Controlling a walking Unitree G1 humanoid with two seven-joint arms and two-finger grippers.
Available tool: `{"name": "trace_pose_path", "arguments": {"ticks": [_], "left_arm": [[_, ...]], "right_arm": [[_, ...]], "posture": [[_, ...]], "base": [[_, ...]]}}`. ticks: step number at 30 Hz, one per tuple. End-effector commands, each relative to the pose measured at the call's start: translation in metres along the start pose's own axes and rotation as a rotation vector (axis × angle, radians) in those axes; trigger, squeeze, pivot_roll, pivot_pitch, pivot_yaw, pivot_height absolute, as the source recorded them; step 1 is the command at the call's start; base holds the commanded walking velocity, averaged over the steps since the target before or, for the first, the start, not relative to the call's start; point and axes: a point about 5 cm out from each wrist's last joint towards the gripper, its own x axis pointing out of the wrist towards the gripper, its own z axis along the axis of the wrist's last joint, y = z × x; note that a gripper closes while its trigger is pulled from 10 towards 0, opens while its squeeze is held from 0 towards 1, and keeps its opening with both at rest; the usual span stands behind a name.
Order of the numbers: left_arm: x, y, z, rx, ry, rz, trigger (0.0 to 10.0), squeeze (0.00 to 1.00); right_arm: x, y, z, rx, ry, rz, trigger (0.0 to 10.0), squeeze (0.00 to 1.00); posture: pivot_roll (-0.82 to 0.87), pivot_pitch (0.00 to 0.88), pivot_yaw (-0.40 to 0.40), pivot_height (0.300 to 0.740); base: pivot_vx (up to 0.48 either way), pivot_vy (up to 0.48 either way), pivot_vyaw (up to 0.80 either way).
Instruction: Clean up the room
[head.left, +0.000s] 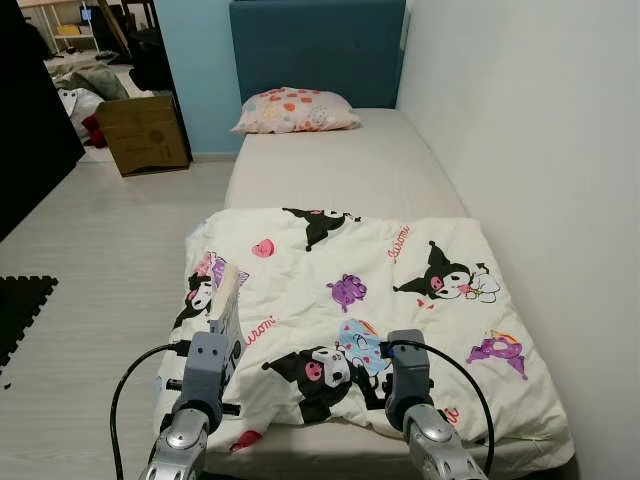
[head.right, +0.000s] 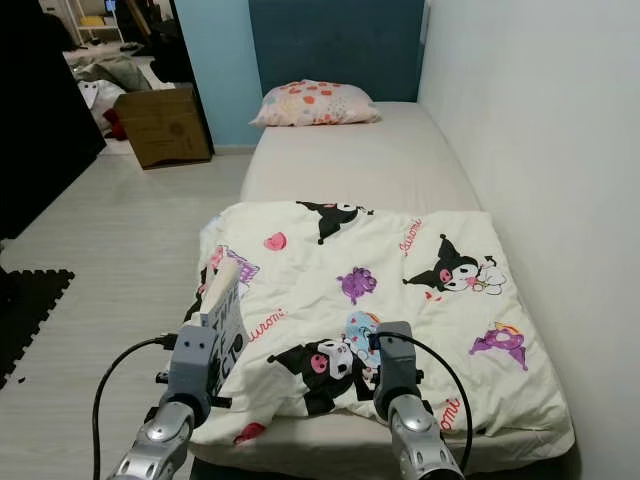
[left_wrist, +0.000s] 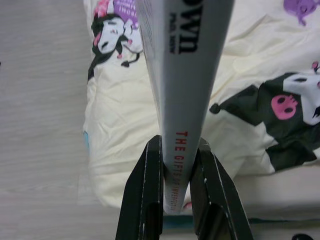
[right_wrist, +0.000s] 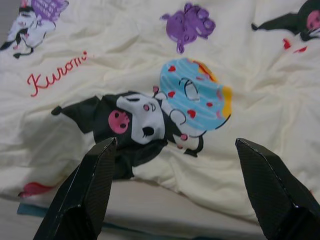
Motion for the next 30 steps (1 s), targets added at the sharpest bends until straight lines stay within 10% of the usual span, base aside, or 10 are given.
{"name": "trace_pose_path", "arguments": {"ticks": [1,16,30], "left_arm": [[0.001,0.003,0.002,-0.013,-0.019,0.019,10.0,0.0],[0.002,0.0,-0.001,0.01,-0.016,-0.026,10.0,0.0],[0.014,-0.033,0.013,0.42,-0.073,-0.214,10.0,0.0]], "right_arm": [[0.001,0.002,-0.001,0.016,-0.003,0.004,10.0,0.0],[0.001,-0.004,0.0,0.036,-0.029,-0.006,10.0,0.0],[0.001,-0.006,0.009,0.023,-0.083,-0.012,10.0,0.0]], "posture": [[-0.01,0.126,-0.002,0.74],[-0.04,0.149,0.011,0.74],[-0.07,0.198,0.022,0.74]], "base": [[0.0,0.0,0.0],[0.0,0.0,0.0],[0.0,0.0,0.0]]}}
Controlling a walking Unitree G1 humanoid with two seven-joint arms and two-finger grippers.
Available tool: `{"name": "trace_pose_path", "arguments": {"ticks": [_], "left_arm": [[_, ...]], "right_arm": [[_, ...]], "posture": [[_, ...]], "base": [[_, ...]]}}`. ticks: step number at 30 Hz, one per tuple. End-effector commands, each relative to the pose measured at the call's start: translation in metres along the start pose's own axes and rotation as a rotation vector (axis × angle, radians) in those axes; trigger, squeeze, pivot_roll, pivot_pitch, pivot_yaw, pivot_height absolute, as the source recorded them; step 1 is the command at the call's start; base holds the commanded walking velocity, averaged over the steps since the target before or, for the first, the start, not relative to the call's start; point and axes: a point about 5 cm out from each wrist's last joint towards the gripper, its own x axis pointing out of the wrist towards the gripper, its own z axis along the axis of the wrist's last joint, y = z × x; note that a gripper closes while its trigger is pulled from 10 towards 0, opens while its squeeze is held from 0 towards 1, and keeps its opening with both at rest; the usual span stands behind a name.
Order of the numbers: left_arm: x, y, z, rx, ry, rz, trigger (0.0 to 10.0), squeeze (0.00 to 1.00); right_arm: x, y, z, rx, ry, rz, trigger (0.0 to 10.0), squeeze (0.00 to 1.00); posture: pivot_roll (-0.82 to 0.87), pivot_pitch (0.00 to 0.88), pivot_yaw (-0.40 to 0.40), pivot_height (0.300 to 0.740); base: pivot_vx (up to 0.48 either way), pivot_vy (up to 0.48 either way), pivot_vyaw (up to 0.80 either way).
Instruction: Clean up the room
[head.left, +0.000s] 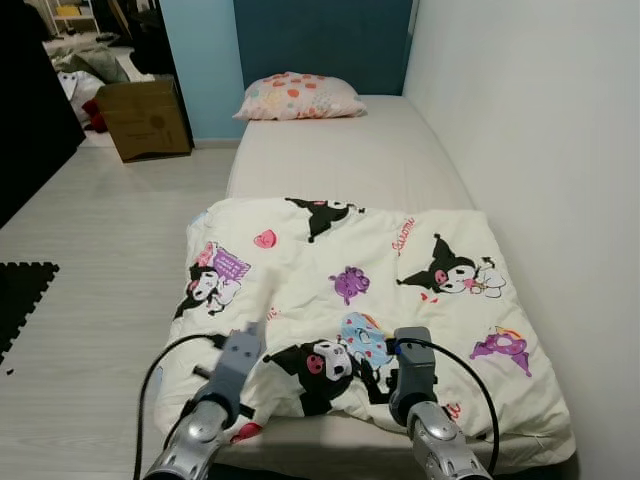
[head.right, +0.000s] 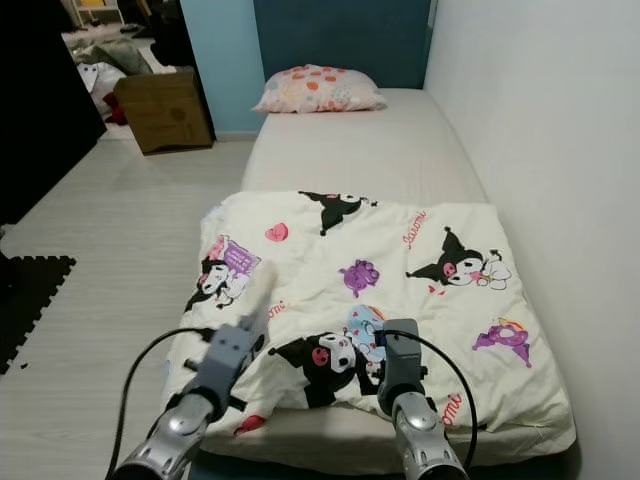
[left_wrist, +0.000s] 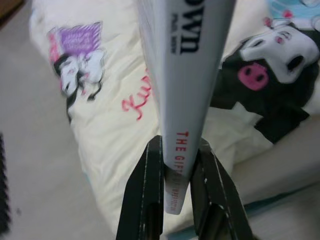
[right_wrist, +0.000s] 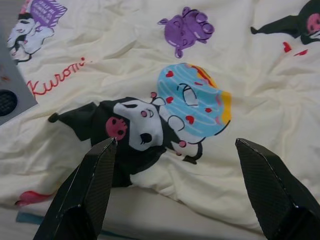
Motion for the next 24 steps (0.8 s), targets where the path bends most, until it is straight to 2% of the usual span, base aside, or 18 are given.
{"name": "trace_pose_path", "arguments": {"ticks": [1,2,3,4,5,7,8,9,10,11,12,14,16,19,20,22,23,24], "left_arm": [[0.002,-0.001,-0.001,0.135,0.007,-0.036,10.0,0.0],[0.002,-0.001,-0.001,0.135,0.007,-0.036,10.0,0.0],[0.004,-0.004,0.001,0.234,0.014,-0.072,10.0,0.0],[0.004,-0.004,0.001,0.234,0.014,-0.072,10.0,0.0],[0.005,-0.011,-0.001,0.37,0.027,-0.136,10.0,0.0],[0.005,-0.011,-0.001,0.37,0.027,-0.136,10.0,0.0],[0.005,-0.016,-0.003,0.472,0.041,-0.188,10.0,0.0],[0.005,-0.016,-0.003,0.472,0.041,-0.188,10.0,0.0],[0.002,-0.023,-0.011,0.561,0.075,-0.255,10.0,0.0],[0.002,-0.023,-0.011,0.561,0.075,-0.255,10.0,0.0],[-0.003,-0.029,-0.022,0.613,0.116,-0.325,10.0,0.0],[-0.003,-0.029,-0.022,0.613,0.116,-0.325,10.0,0.0],[-0.019,-0.04,-0.048,0.66,0.198,-0.45,10.0,0.0],[-0.026,-0.044,-0.058,0.654,0.227,-0.494,10.0,0.0],[-0.04,-0.051,-0.074,0.585,0.29,-0.568,10.0,0.0],[-0.05,-0.059,-0.084,0.432,0.357,-0.633,10.0,0.0],[-0.05,-0.059,-0.084,0.432,0.357,-0.633,10.0,0.0],[-0.052,-0.062,-0.085,0.381,0.366,-0.655,10.0,0.0]], "right_arm": [[-0.001,0.001,0.0,0.0,-0.009,0.001,10.0,0.0],[-0.001,0.001,0.0,0.0,-0.009,0.001,10.0,0.0],[-0.002,0.003,0.002,0.0,-0.02,0.003,10.0,0.0],[-0.002,0.003,0.002,0.0,-0.02,0.003,10.0,0.0],[-0.002,0.004,0.005,0.0,-0.037,0.001,10.0,0.0],[-0.002,0.004,0.005,0.0,-0.037,0.001,10.0,0.0],[-0.003,0.005,0.008,0.001,-0.05,-0.003,10.0,0.0],[-0.003,0.005,0.008,0.001,-0.05,-0.003,10.0,0.0],[-0.004,0.005,0.011,0.003,-0.065,-0.008,10.0,0.0],[-0.004,0.005,0.011,0.003,-0.065,-0.008,10.0,0.0],[-0.005,0.005,0.014,0.004,-0.078,-0.012,10.0,0.0],[-0.005,0.005,0.014,0.004,-0.078,-0.012,10.0,0.0],[-0.007,0.005,0.017,-0.005,-0.094,-0.017,10.0,0.0],[-0.008,0.004,0.018,-0.008,-0.1,-0.018,10.0,0.0],[-0.009,0.003,0.02,-0.013,-0.108,-0.015,10.0,0.0],[-0.01,0.003,0.022,-0.015,-0.108,-0.009,10.0,0.0],[-0.01,0.003,0.022,-0.015,-0.108,-0.009,10.0,0.0],[-0.01,0.003,0.023,-0.015,-0.108,-0.007,10.0,0.0]], "posture": [[-0.08,0.216,0.032,0.74],[-0.08,0.216,0.032,0.74],[-0.1,0.235,0.046,0.74],[-0.1,0.235,0.046,0.74],[-0.11,0.247,0.059,0.74],[-0.11,0.247,0.059,0.74],[-0.12,0.252,0.065,0.74],[-0.12,0.252,0.065,0.74],[-0.14,0.261,0.075,0.74],[-0.14,0.261,0.075,0.74],[-0.16,0.273,0.084,0.74],[-0.16,0.273,0.084,0.74],[-0.19,0.28,0.091,0.74],[-0.19,0.281,0.09,0.74],[-0.18,0.272,0.084,0.74],[-0.17,0.265,0.078,0.74],[-0.17,0.265,0.078,0.74],[-0.17,0.265,0.078,0.74]], "base": [[0.0,0.0,0.0],[0.0,0.0,0.0],[0.0,0.0,0.0],[0.0,0.0,0.0],[0.0,0.0,0.0],[0.0,0.0,0.0],[0.0,0.0,0.0],[0.0,0.0,0.0],[0.0,0.0,0.0],[0.0,0.0,0.0],[0.0,0.0,0.0],[0.0,0.0,0.0],[0.0,0.0,0.0],[0.0,0.0,0.0],[0.0,0.0,0.0],[0.0,0.0,0.0],[0.0,0.0,0.0],[0.0,0.0,0.0]]}}
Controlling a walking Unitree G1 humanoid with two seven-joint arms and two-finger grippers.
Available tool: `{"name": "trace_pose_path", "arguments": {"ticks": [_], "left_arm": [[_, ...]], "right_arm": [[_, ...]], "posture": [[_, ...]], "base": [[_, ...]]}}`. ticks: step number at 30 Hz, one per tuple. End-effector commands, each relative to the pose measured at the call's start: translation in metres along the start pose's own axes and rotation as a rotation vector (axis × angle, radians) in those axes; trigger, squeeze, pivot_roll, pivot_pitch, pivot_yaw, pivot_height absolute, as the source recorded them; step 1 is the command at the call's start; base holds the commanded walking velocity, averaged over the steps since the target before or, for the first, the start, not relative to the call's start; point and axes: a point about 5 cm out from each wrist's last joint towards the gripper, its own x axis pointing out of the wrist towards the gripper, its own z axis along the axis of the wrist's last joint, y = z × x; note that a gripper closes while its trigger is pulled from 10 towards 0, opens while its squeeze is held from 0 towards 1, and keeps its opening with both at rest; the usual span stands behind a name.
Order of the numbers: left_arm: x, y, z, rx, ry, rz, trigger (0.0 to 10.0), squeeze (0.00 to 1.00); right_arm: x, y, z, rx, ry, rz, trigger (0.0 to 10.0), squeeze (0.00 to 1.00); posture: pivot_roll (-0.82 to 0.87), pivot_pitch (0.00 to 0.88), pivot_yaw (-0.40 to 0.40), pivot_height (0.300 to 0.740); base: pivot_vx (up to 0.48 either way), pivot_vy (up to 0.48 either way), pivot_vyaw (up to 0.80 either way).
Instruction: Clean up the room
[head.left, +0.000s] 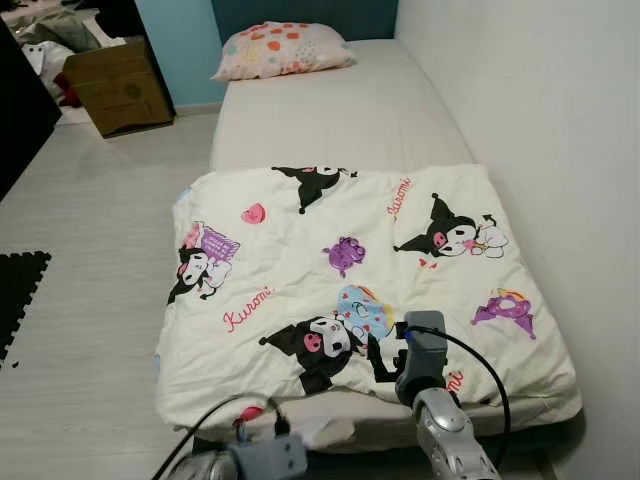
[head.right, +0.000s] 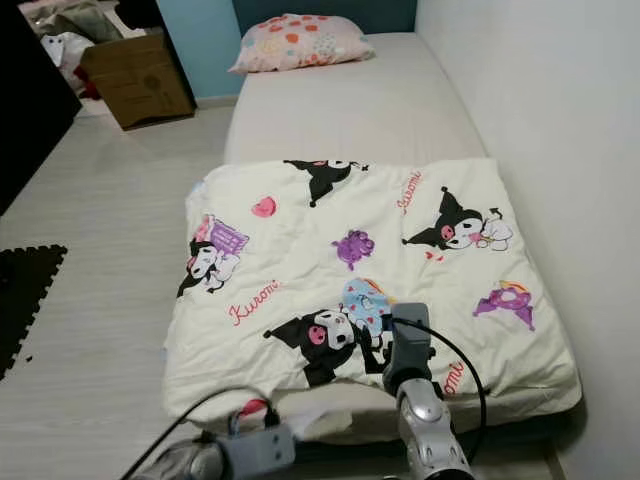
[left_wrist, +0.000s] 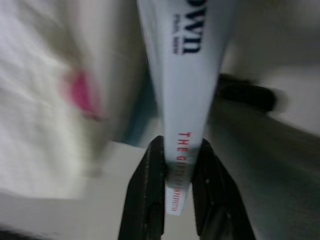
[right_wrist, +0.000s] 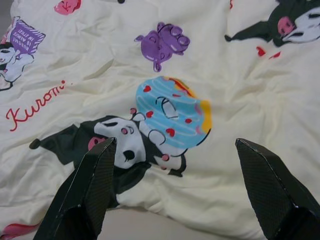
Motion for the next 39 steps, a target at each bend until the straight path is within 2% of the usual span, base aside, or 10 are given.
{"name": "trace_pose_path", "arguments": {"ticks": [1,6,10,15,17,19,20,22,27,39], "left_arm": [[-0.001,-0.006,-0.001,-0.08,-0.038,-0.049,10.0,0.0],[-0.008,0.02,0.014,-0.188,-0.217,0.063,10.0,0.0],[-0.031,0.073,0.012,-0.317,-0.328,0.399,10.0,0.0],[-0.045,0.095,0.007,-0.442,-0.372,0.535,10.0,0.0],[-0.05,0.101,0.006,-0.513,-0.392,0.589,10.0,0.0],[-0.062,0.113,0.005,-0.686,-0.45,0.732,10.0,0.0],[-0.062,0.113,0.005,-0.686,-0.45,0.732,10.0,0.0],[-0.07,0.116,0.004,-0.814,-0.493,0.812,10.0,0.0],[-0.073,0.112,-0.001,-0.881,-0.487,0.858,10.0,0.0],[-0.075,0.108,0.014,-0.811,-0.499,0.864,10.0,0.0]], "right_arm": [[-0.002,0.006,-0.007,0.005,0.033,0.023,10.0,0.0],[0.001,0.008,0.003,0.018,0.002,0.032,10.0,0.0],[0.004,0.011,0.013,0.043,-0.041,0.052,10.0,0.0],[0.002,0.014,0.014,0.04,-0.053,0.086,10.0,0.0],[0.001,0.015,0.011,0.03,-0.046,0.097,10.0,0.0],[-0.002,0.014,0.003,0.024,-0.026,0.091,10.0,0.0],[-0.002,0.014,0.003,0.024,-0.026,0.091,10.0,0.0],[-0.003,0.011,0.001,0.051,-0.024,0.065,10.0,0.0],[-0.002,0.007,0.006,0.073,-0.064,0.024,10.0,0.0],[-0.003,0.002,0.003,0.061,-0.052,0.011,10.0,0.0]], "posture": [[-0.16,0.255,0.074,0.74],[-0.13,0.215,0.063,0.74],[-0.08,0.187,0.047,0.74],[-0.07,0.176,0.041,0.74],[-0.04,0.164,0.037,0.74],[-0.03,0.152,0.036,0.74],[-0.03,0.152,0.036,0.74],[-0.02,0.143,0.037,0.74],[-0.02,0.121,0.03,0.74],[-0.02,0.12,0.022,0.74]], "base": [[0.0,0.0,0.0],[0.0,0.0,0.0],[0.0,0.0,0.0],[0.0,0.0,0.0],[0.0,0.0,0.0],[0.0,0.0,0.0],[0.0,0.0,0.0],[0.0,0.0,0.0],[0.0,0.0,0.0],[0.0,0.0,0.0]]}}
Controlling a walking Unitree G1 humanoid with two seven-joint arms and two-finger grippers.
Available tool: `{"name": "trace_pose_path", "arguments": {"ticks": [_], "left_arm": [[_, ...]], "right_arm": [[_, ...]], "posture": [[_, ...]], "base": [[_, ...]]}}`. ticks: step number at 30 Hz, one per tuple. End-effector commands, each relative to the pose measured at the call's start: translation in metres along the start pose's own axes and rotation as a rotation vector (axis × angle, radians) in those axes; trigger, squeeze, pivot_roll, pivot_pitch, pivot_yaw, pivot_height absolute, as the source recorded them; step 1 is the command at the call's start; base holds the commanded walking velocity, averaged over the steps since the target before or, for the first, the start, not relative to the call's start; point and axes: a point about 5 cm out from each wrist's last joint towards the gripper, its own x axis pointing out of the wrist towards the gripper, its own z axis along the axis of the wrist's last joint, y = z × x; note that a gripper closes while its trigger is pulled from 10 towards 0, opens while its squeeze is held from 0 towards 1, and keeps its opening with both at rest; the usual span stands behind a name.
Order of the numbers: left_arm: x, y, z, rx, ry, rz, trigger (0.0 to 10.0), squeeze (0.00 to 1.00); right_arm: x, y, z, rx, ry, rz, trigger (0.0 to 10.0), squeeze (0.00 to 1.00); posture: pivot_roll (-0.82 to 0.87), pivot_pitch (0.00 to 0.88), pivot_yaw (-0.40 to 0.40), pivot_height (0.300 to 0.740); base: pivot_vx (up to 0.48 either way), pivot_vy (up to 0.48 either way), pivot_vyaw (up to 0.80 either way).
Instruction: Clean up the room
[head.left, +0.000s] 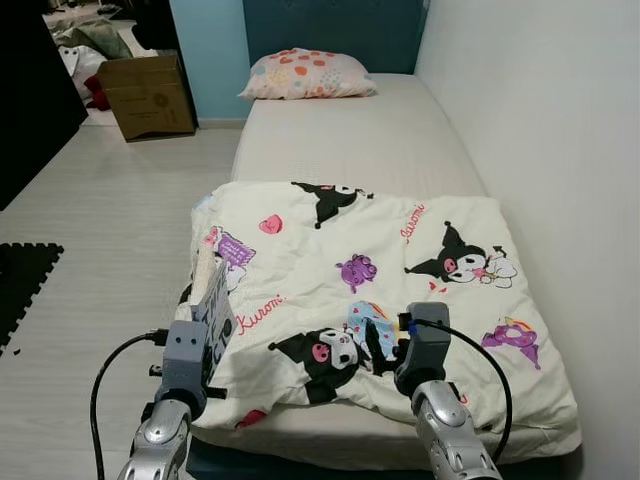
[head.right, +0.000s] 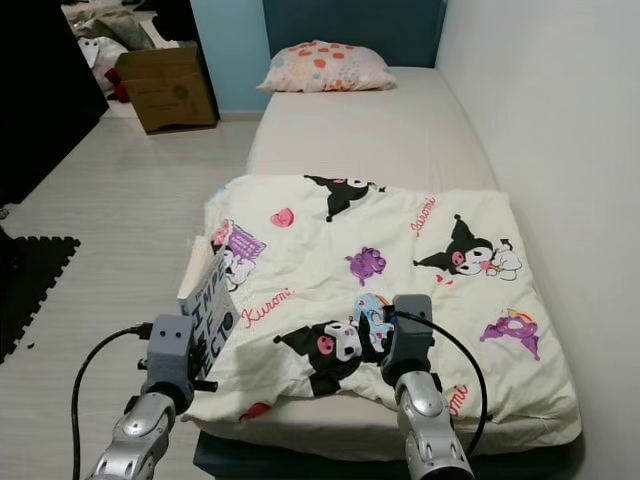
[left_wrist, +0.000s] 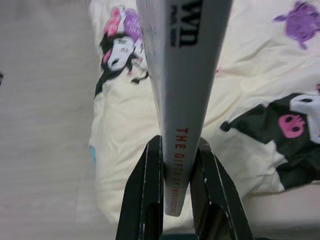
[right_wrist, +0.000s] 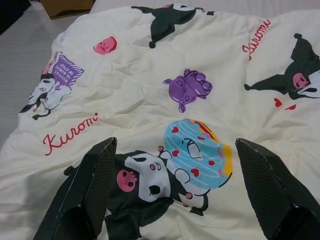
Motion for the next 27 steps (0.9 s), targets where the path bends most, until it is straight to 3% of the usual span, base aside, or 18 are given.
{"name": "trace_pose_path", "arguments": {"ticks": [1,27], "left_arm": [[-0.005,-0.005,0.0,0.007,0.005,-0.004,10.0,0.0],[-0.009,-0.019,0.011,0.003,-0.02,-0.025,10.0,0.0]], "right_arm": [[-0.004,-0.001,-0.006,0.017,0.017,-0.012,10.0,0.0],[-0.003,-0.004,-0.004,0.037,-0.008,-0.035,10.0,0.0]], "posture": [[-0.02,0.122,0.023,0.74],[-0.03,0.125,0.016,0.74]], "base": [[0.0,0.0,0.0],[0.0,0.0,0.0]]}}
